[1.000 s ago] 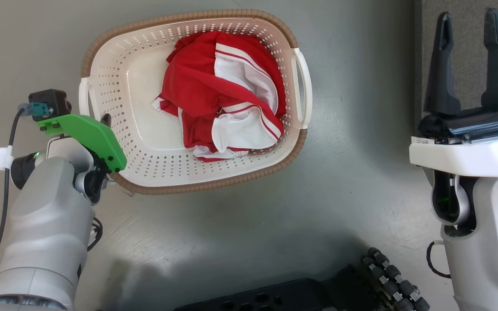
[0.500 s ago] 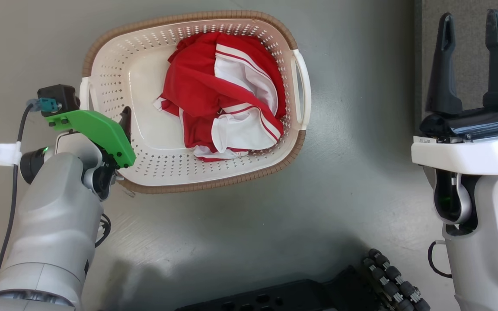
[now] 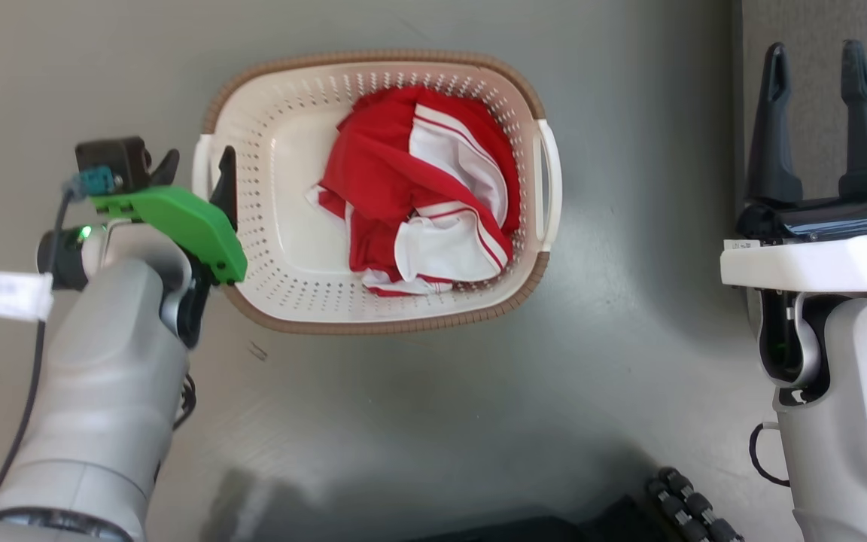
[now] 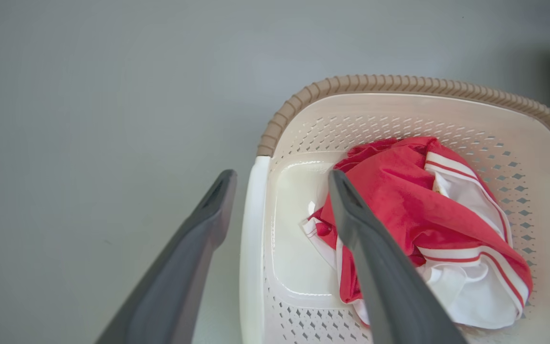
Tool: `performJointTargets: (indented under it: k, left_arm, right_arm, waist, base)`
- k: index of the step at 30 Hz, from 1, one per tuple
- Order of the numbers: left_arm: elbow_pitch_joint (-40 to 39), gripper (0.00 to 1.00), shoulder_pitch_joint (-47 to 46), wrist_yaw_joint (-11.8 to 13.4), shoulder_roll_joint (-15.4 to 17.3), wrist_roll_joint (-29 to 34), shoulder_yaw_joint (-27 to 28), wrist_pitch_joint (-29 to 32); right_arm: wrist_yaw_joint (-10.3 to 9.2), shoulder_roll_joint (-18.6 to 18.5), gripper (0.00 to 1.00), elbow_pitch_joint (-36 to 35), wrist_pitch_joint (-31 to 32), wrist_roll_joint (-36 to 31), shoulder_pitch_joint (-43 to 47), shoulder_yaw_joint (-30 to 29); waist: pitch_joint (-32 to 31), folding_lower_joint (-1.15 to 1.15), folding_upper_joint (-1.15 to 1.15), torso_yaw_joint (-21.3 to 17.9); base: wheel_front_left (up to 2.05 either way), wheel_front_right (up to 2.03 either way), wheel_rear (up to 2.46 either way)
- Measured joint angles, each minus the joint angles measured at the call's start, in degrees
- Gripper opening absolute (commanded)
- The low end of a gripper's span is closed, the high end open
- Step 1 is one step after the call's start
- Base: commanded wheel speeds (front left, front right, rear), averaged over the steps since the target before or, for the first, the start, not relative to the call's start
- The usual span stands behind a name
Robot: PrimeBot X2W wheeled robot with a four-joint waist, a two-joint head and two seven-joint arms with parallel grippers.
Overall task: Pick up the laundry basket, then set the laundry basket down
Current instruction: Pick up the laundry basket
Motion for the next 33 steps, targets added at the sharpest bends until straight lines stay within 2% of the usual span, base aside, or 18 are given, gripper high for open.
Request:
performJointTargets:
  k: [6, 16, 24, 33]
  left_arm:
    - [-1.04, 1.0, 3.19, 0.0, 0.16, 0.97, -1.47, -2.68]
    - [-8.09, 1.0, 4.86, 0.21, 2.09, 4.47, -1.47, -3.44]
    - [-22.86, 1.0, 7.95, 4.2, 3.9, 7.08, 2.88, -3.45]
    - [-31.83, 1.0, 16.67, 6.44, 4.19, 9.5, 4.22, -3.44]
  right_arm:
    - [0.46, 0.03, 1.0, 2.74, 0.01, 0.0, -0.04, -1.12]
    - [1.46, -0.52, 1.0, 6.95, 0.01, -0.49, 1.46, -2.31]
    - [2.35, -0.83, 1.0, 10.13, 0.01, -1.0, 3.96, -2.66]
    - [2.89, -0.82, 1.0, 12.28, 0.01, -1.24, 6.54, -2.6]
  waist:
    - [-3.73, 0.0, 0.0, 1.12]
    - [-10.9, 0.0, 0.0, 2.84]
    - [-17.02, 0.0, 0.0, 4.0]
    - [-23.0, 0.0, 0.0, 4.6]
  base:
    - [0.0, 0.0, 0.0]
    - [0.0, 0.0, 0.0]
    - [0.0, 0.0, 0.0]
    - [0.0, 0.0, 0.0]
